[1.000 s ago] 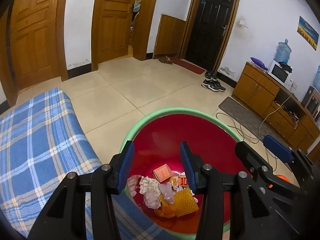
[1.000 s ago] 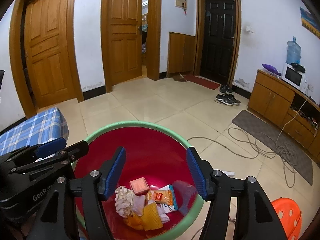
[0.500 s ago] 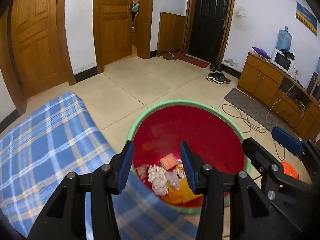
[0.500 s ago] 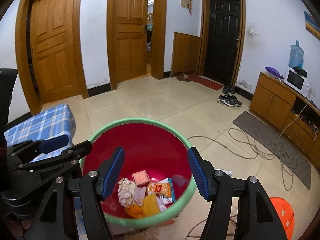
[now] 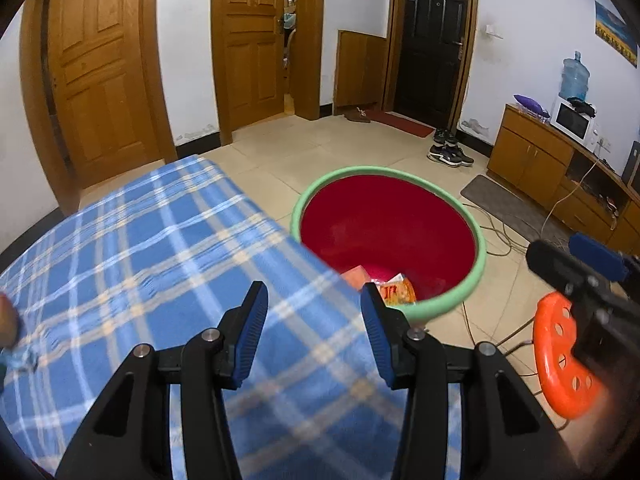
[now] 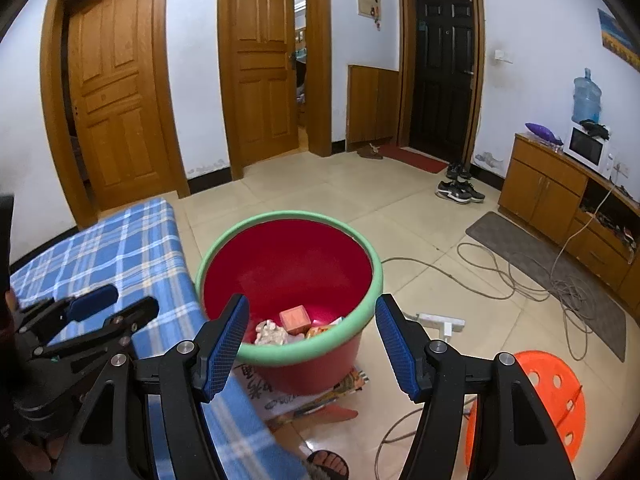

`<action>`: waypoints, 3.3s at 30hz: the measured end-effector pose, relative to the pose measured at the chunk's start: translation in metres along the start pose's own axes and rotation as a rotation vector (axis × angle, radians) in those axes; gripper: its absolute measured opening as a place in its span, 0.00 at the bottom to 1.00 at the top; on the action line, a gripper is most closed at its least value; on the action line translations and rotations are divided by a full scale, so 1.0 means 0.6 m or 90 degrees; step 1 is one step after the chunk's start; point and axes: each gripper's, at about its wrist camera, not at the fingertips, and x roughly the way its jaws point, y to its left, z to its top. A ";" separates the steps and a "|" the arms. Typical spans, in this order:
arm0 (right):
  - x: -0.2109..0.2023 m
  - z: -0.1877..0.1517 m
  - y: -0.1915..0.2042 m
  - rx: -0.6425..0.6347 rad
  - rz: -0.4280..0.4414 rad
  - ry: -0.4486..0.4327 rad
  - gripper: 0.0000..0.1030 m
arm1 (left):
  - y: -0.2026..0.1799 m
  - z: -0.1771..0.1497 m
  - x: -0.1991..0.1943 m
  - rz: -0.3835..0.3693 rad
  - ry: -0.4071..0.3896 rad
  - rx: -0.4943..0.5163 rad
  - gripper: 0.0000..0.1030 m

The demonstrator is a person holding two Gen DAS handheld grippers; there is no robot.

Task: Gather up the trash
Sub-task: 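Move both open tools back over the table toward the figurine and blue piece, then grasp the green figurine with the right tool while the left grasps the blue plastic piece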

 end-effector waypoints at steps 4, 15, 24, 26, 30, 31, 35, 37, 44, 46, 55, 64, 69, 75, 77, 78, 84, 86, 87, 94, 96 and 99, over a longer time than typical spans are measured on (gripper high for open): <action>-0.028 -0.010 0.005 -0.006 0.005 -0.004 0.66 | 0.010 -0.020 -0.045 0.011 -0.016 -0.014 0.50; -0.074 -0.060 0.045 -0.011 0.057 0.003 0.69 | 0.063 -0.070 -0.120 0.058 -0.026 -0.049 0.52; -0.067 -0.071 0.127 -0.032 0.133 0.014 0.69 | 0.147 -0.123 -0.166 0.119 -0.017 -0.110 0.52; -0.067 -0.072 0.145 -0.038 0.146 0.013 0.69 | 0.163 -0.134 -0.178 0.137 -0.015 -0.121 0.52; -0.059 -0.074 0.189 -0.057 0.174 0.017 0.69 | 0.194 -0.158 -0.208 0.163 -0.024 -0.154 0.52; -0.058 -0.075 0.197 -0.063 0.179 0.018 0.69 | 0.201 -0.164 -0.216 0.171 -0.029 -0.160 0.52; -0.055 -0.082 0.235 -0.090 0.201 0.027 0.69 | 0.233 -0.186 -0.242 0.188 -0.041 -0.189 0.52; -0.053 -0.084 0.251 -0.104 0.211 0.031 0.69 | 0.249 -0.194 -0.249 0.195 -0.042 -0.200 0.52; -0.051 -0.084 0.300 -0.131 0.249 0.037 0.69 | 0.310 -0.233 -0.273 0.231 -0.026 -0.234 0.53; -0.048 -0.083 0.316 -0.139 0.258 0.037 0.69 | 0.324 -0.241 -0.279 0.241 -0.024 -0.238 0.53; 0.007 -0.076 0.384 -0.174 0.263 0.093 0.73 | 0.389 -0.235 -0.271 0.219 -0.038 -0.276 0.68; 0.076 -0.107 0.411 -0.205 0.279 0.201 0.29 | 0.468 -0.174 -0.174 0.148 -0.020 -0.298 0.90; 0.074 -0.116 0.405 -0.215 0.260 0.167 0.21 | 0.501 -0.145 -0.112 0.191 0.013 -0.284 0.90; 0.075 -0.115 0.408 -0.217 0.262 0.168 0.21 | 0.497 -0.124 -0.057 0.199 0.064 -0.204 0.90; 0.075 -0.114 0.407 -0.217 0.263 0.169 0.21 | 0.497 -0.126 -0.046 0.215 0.078 -0.209 0.90; 0.075 -0.113 0.407 -0.217 0.263 0.169 0.21 | 0.501 -0.127 -0.040 0.215 0.091 -0.217 0.90; 0.075 -0.113 0.408 -0.223 0.259 0.168 0.22 | 0.517 -0.135 -0.036 0.233 0.103 -0.260 0.71; 0.074 -0.114 0.409 -0.227 0.256 0.167 0.22 | 0.514 -0.136 -0.036 0.245 0.109 -0.250 0.71; 0.074 -0.114 0.410 -0.227 0.255 0.167 0.22 | 0.512 -0.136 -0.035 0.245 0.110 -0.246 0.70; 0.074 -0.114 0.410 -0.227 0.256 0.167 0.22 | 0.513 -0.138 -0.034 0.234 0.108 -0.248 0.70; 0.074 -0.114 0.411 -0.228 0.254 0.167 0.22 | 0.511 -0.139 -0.035 0.233 0.109 -0.244 0.71; 0.073 -0.114 0.413 -0.233 0.250 0.165 0.21 | 0.511 -0.139 -0.036 0.233 0.110 -0.242 0.71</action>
